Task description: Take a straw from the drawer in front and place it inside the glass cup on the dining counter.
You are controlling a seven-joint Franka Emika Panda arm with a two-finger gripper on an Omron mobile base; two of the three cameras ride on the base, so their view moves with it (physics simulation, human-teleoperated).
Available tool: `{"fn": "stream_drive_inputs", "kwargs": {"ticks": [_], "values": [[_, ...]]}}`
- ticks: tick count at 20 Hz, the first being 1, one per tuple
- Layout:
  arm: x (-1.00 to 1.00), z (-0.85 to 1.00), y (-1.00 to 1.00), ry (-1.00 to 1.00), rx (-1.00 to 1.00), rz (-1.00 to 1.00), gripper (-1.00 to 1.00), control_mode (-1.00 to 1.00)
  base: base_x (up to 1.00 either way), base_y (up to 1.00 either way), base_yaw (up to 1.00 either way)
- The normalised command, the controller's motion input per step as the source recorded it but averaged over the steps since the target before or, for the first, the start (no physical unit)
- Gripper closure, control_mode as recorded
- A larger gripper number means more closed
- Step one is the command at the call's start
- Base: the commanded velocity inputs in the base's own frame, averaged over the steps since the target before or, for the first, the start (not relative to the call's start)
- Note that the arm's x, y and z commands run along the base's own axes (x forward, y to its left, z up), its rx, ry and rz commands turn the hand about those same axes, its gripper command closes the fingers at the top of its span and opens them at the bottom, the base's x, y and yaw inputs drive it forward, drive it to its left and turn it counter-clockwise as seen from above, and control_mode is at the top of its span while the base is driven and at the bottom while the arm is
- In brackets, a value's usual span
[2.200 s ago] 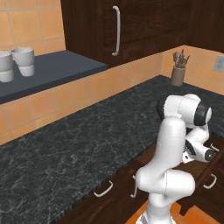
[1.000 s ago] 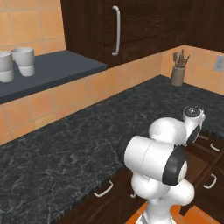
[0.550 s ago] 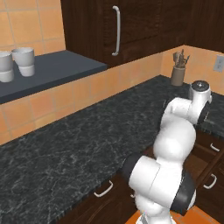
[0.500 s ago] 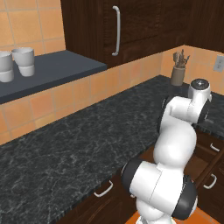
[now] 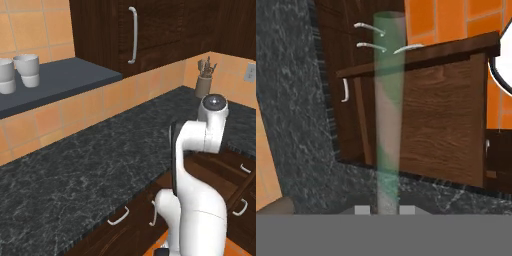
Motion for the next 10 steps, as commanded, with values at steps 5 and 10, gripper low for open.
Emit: {"fn": "stream_drive_inputs", "kwargs": {"ticks": [5, 10], "values": [[-0.15, 0.0, 1.0, -0.01, 0.0, 0.01, 1.0, -1.0, 0.0, 0.0, 0.0], [-0.27, -0.02, 0.89, 0.04, 0.06, 0.07, 1.0, -1.0, 0.0, 0.0, 0.0]]}}
